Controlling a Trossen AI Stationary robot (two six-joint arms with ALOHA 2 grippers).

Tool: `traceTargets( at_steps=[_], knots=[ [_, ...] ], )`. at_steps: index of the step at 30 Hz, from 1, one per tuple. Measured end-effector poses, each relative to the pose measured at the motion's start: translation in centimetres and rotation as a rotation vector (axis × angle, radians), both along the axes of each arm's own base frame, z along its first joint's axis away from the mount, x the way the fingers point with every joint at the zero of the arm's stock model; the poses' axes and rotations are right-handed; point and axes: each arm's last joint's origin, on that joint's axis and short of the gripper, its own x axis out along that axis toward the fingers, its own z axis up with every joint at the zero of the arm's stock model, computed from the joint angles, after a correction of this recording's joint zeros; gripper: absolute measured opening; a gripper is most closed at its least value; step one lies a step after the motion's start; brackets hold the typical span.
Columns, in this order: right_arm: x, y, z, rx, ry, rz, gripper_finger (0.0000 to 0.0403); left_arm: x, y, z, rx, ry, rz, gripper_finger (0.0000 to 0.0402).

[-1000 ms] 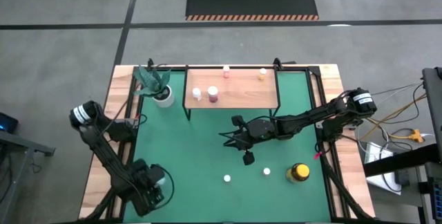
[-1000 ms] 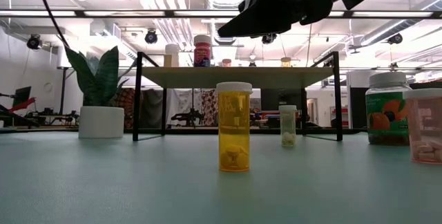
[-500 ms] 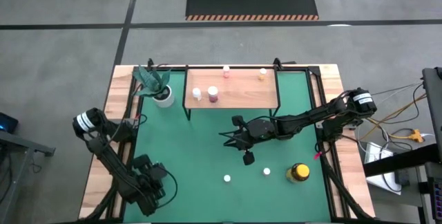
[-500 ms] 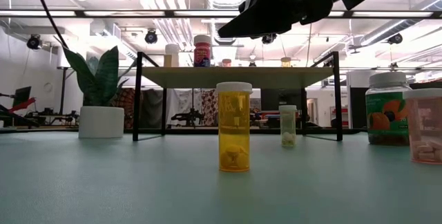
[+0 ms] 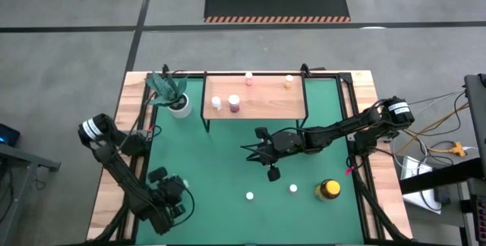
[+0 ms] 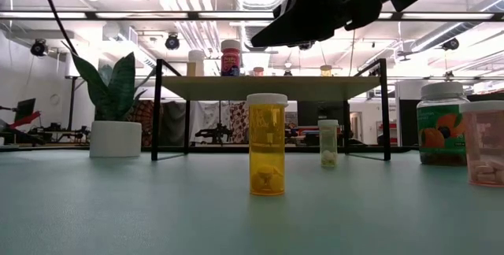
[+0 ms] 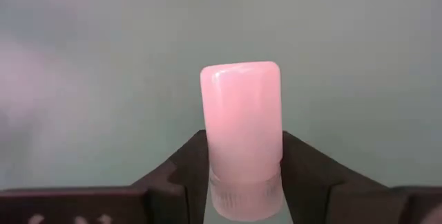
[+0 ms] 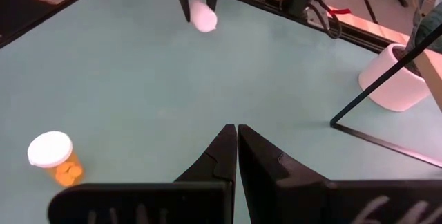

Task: Pick and place medicine bottles onto shelf by color
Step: Put the white pill bottle on the shelf

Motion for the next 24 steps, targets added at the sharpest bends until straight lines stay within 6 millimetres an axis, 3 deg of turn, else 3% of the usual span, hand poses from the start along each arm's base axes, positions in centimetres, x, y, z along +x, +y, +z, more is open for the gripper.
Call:
traceTargets(
  at_steps=[7, 10, 18, 24],
  knots=[
    [0.0, 0.0, 0.1, -0.001, -0.006, 0.001, 0.0009, 1.7, 1.6, 4.8, 0.151, -0.5, 0.0, 0.0125],
    [0.0, 0.0, 0.1, 0.002, -0.006, 0.0, 0.0009, 2.4, 2.2, 6.3, 0.228, -0.634, -0.014, 0.0126],
    [0.2, 0.2, 0.5, 0.092, -0.048, 0.035, 0.002, 5.0, 3.0, 7.4, 0.37, -0.69, -0.109, 0.0127],
    [0.5, 0.4, 1.4, 0.165, -0.126, 0.073, 0.0086, 6.2, 3.6, 7.3, 0.378, -0.665, -0.138, 0.0128]
  ],
)
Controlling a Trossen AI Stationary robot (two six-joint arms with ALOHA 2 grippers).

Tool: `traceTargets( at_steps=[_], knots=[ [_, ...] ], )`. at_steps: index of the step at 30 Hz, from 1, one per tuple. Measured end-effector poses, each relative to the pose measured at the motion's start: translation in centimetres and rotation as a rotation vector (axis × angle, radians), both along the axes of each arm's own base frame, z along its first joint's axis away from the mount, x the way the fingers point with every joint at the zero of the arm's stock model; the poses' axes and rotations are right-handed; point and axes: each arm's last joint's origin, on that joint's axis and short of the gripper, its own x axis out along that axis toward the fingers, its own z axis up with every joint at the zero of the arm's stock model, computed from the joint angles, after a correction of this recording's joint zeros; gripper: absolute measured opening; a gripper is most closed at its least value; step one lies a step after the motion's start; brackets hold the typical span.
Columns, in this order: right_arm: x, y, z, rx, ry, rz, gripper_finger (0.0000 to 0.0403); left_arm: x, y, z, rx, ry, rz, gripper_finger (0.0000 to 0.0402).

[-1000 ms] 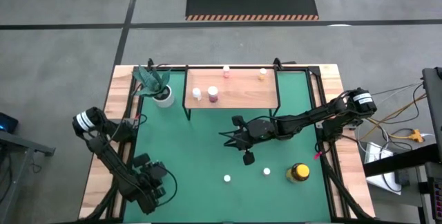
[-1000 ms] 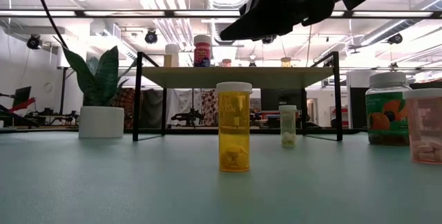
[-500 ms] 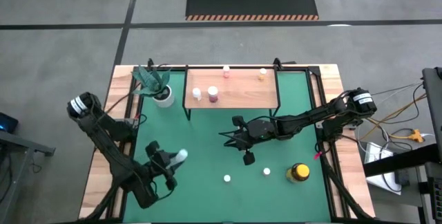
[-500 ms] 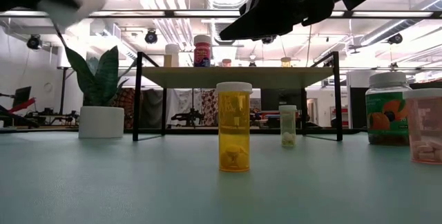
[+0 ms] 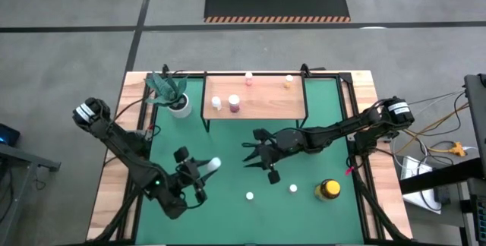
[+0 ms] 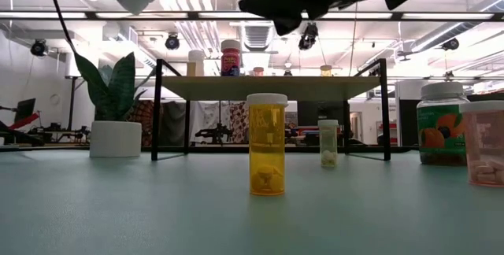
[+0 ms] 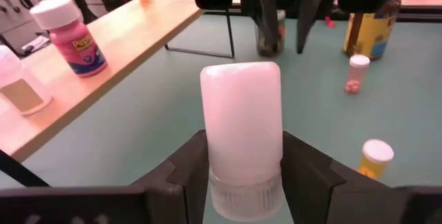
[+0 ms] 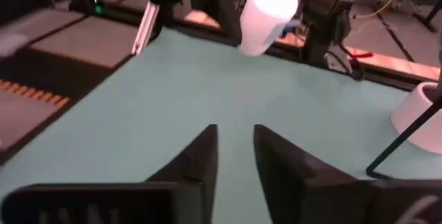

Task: Pick and place medicine bottles onto shelf by color
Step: Put the white pill bottle on the shelf

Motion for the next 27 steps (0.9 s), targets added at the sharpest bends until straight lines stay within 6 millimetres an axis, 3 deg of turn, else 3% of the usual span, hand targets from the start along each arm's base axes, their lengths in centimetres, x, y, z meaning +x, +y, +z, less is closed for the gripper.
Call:
traceTargets(
  at_steps=[7, 12, 27],
  knots=[
    [0.8, 0.2, 0.7, 0.031, -0.157, 0.002, 0.0189, 0.5, 0.0, 0.1, 0.0, -0.028, -0.012, 0.0128],
    [1.8, 0.3, 0.1, 0.061, -0.27, 0.001, 0.0232, 1.0, 0.0, 0.2, 0.008, -0.053, -0.024, 0.0128],
    [4.8, 0.2, -0.4, 0.164, -0.327, -0.035, 0.0254, 3.2, 0.4, -0.1, 0.102, -0.039, -0.044, 0.0128]
  ],
)
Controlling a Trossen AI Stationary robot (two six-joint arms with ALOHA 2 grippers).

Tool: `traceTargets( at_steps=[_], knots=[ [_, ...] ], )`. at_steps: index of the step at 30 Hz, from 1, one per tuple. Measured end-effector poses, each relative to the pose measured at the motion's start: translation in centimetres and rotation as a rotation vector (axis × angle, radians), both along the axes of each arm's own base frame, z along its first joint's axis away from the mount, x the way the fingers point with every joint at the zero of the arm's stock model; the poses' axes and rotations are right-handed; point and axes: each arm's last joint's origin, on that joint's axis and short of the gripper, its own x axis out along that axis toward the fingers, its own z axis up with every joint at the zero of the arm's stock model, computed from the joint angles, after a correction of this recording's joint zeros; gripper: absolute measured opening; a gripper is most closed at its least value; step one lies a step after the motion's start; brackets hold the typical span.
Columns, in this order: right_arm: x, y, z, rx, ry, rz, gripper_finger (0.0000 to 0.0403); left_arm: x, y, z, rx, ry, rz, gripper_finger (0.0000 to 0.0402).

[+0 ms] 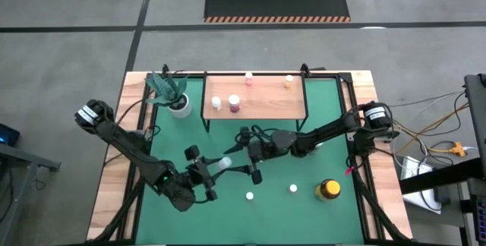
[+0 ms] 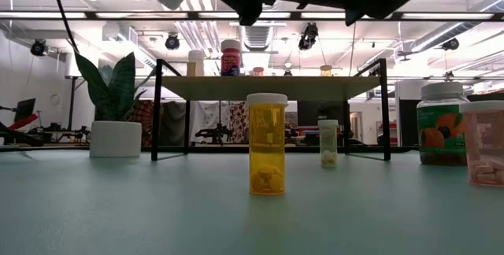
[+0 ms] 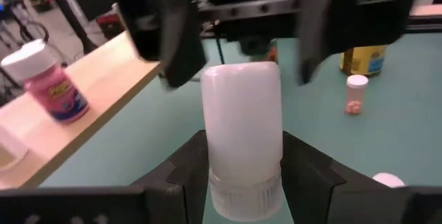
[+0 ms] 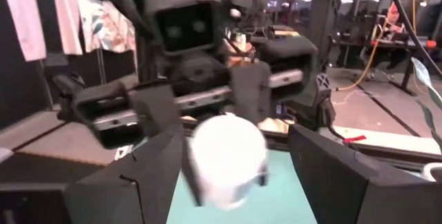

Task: Pick and place medicine bottles onto shelf by color
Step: Put the white pill bottle on the shelf

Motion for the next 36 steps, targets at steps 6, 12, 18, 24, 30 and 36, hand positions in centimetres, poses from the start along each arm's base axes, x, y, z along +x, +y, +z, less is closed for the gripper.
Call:
traceTargets(
  at_steps=[6, 12, 18, 24, 30, 36],
  knots=[
    [0.0, -0.1, -0.1, 0.018, 0.033, -0.001, 0.0238, 0.3, 0.0, 0.2, 0.027, 0.002, -0.011, 0.0128],
    [0.0, -0.1, -0.2, 0.055, 0.063, 0.011, 0.0169, 0.4, 0.3, 0.2, 0.051, 0.016, -0.009, 0.0128],
    [0.0, -0.1, -0.3, 0.051, 0.067, 0.01, 0.0123, 0.5, 0.4, 0.1, 0.045, 0.012, -0.003, 0.0131],
    [0.0, -0.1, -0.3, 0.044, 0.065, 0.01, 0.0124, 0.5, 0.4, 0.2, 0.049, 0.014, -0.004, 0.018],
    [-0.7, -0.2, -0.1, 0.034, 0.056, 0.009, 0.013, 0.3, 0.6, 0.6, 0.099, 0.029, -0.018, 0.0244],
    [-3.5, -0.5, -0.6, 0.033, -0.021, 0.012, 0.0132, -0.3, 0.9, 1.9, 0.194, 0.059, -0.06, 0.0263]
  ],
)
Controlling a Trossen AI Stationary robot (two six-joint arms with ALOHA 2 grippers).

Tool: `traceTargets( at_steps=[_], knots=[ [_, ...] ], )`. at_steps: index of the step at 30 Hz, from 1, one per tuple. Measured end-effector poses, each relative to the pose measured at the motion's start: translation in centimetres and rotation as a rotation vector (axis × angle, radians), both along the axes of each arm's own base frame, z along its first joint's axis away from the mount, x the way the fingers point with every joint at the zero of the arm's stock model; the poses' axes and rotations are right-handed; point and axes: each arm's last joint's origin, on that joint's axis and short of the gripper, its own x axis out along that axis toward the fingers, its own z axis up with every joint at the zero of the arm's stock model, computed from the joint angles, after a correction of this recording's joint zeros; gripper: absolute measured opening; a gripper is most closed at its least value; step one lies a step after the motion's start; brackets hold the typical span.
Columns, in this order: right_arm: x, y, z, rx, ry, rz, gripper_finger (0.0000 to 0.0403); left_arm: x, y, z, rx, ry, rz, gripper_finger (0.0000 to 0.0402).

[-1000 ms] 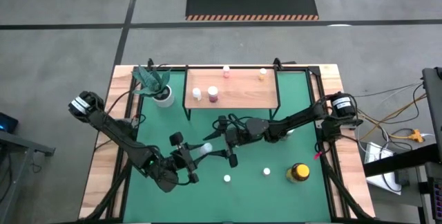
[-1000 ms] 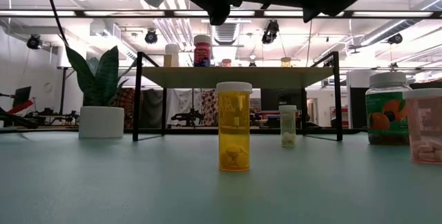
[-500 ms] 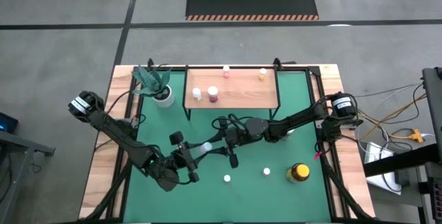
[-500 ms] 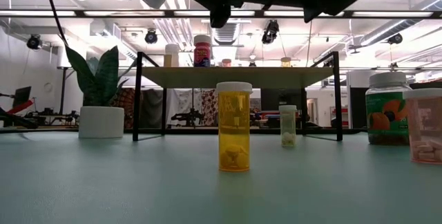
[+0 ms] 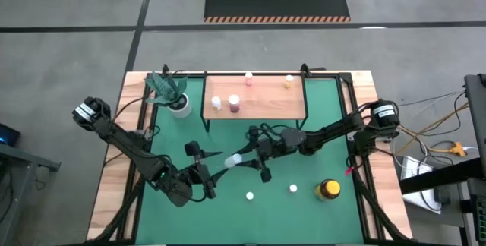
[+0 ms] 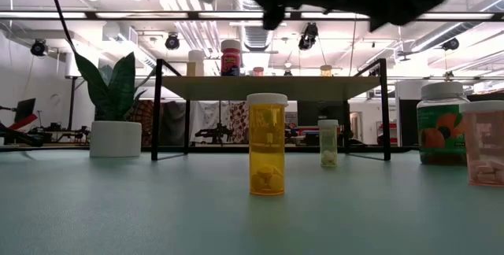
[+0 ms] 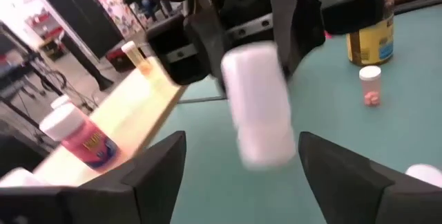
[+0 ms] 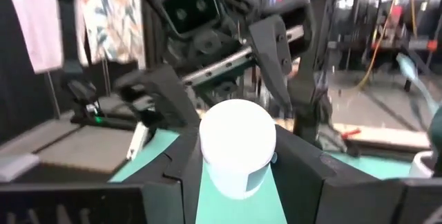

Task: Pick and place medicine bottles onto shelf by color
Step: Put the white pill bottle on the shelf

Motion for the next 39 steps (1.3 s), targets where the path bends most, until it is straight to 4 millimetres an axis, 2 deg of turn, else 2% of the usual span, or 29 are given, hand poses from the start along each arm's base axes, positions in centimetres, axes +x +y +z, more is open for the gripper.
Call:
traceTargets(
  at_steps=[5, 10, 14, 19, 25, 28, 34, 39],
  knots=[
    [-3.0, -0.3, -1.0, 0.012, -0.172, 0.005, 0.0133, 0.1, 0.1, 0.5, 0.054, 0.003, -0.018, 0.0264],
    [-4.5, -0.6, -1.2, 0.004, -0.318, -0.005, 0.0134, 0.8, 0.3, 0.5, 0.058, -0.079, -0.043, 0.0264],
    [-4.6, -0.5, -1.3, -0.002, -0.33, 0.001, 0.0134, 1.2, 0.7, -0.4, 0.036, -0.166, -0.082, 0.0264],
    [-4.6, -0.5, -1.2, -0.006, -0.337, 0.001, 0.0134, 1.8, 2.3, -1.4, -0.011, -0.294, -0.106, 0.0264],
    [-4.4, -0.5, -0.9, -0.006, -0.349, 0.002, 0.0134, 3.8, 4.1, -2.5, -0.039, -0.396, -0.26, 0.0264],
    [-4.4, -0.4, -0.9, -0.006, -0.349, 0.003, 0.0134, 4.8, 4.7, -3.1, -0.038, -0.415, -0.281, 0.0264],
    [-4.4, -0.4, -1.0, -0.007, -0.341, 0.003, 0.0134, 5.0, 4.7, -3.2, 0.028, -0.477, -0.3, 0.0259],
    [-4.4, -0.4, -1.0, -0.01, -0.341, 0.002, 0.0134, 4.9, 4.6, -3.2, 0.051, -0.473, -0.303, 0.0227]
  ],
)
